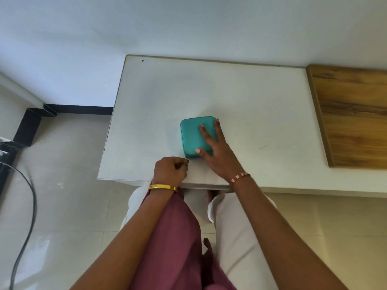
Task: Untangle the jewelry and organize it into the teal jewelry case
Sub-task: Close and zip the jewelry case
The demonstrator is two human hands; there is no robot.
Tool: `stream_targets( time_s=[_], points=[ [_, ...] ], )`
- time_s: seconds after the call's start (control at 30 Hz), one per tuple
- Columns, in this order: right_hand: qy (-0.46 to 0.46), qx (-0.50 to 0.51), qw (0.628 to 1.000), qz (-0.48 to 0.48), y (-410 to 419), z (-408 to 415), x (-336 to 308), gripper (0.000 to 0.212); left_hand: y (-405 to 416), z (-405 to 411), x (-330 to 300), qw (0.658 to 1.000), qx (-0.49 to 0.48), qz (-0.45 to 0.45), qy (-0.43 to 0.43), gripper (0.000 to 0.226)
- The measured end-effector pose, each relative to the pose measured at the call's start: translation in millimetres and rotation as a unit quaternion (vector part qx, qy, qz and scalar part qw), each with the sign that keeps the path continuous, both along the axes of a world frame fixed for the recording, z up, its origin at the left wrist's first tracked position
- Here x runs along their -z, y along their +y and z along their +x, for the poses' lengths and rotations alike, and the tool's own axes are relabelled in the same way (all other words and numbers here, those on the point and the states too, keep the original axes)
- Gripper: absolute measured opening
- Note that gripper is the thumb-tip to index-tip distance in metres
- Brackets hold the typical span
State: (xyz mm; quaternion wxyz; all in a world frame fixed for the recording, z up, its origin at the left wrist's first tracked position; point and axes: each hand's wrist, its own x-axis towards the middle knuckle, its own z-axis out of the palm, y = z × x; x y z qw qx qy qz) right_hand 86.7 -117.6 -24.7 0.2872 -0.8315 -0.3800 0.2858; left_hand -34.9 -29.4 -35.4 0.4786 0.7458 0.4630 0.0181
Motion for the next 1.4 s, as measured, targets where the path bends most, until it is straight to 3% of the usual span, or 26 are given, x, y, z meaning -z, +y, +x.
stream_targets(
  time_s=[0.07,0.17,0.23,0.33,0.53,0.7,0.87,0.97,1.2,1.4],
  points=[
    [0.008,0.084,0.996,0.029,-6,-1,-12,0.06,1,-1,2,0.998,-0.024,-0.051,-0.009,0.015],
    [-0.115,0.279,0.944,0.137,-14,-24,-19,0.017,2,-1,2,0.997,-0.029,-0.065,-0.012,0.016],
    [-0.046,0.309,0.944,0.109,-11,-45,-17,0.018,0,-1,1,0.998,-0.014,-0.054,-0.009,0.019],
    [0.057,0.273,0.959,0.04,1,-66,-2,0.025,-2,-1,-5,0.998,0.051,0.023,0.023,0.024],
    [0.05,0.28,0.959,0.003,15,-62,9,0.032,-1,-5,-8,0.988,0.129,0.075,0.05,0.022],
    [0.039,0.281,0.959,-0.009,17,-59,9,0.023,0,-7,-8,0.995,0.088,0.036,0.028,0.028],
    [0.043,0.272,0.961,0.029,14,-68,12,0.015,4,-1,-1,0.993,-0.094,0.007,-0.07,0.028],
    [0.047,0.252,0.965,0.046,11,-72,14,0.015,4,11,-5,0.994,-0.058,-0.01,-0.093,0.049],
    [-0.055,0.151,0.987,-0.001,-9,-47,13,0.014,9,27,-2,0.993,-0.019,-0.032,-0.109,0.066],
    [-0.125,0.152,0.979,-0.053,-43,0,9,0.014,14,29,-1,0.993,-0.008,-0.06,-0.103,0.066]
  ],
)
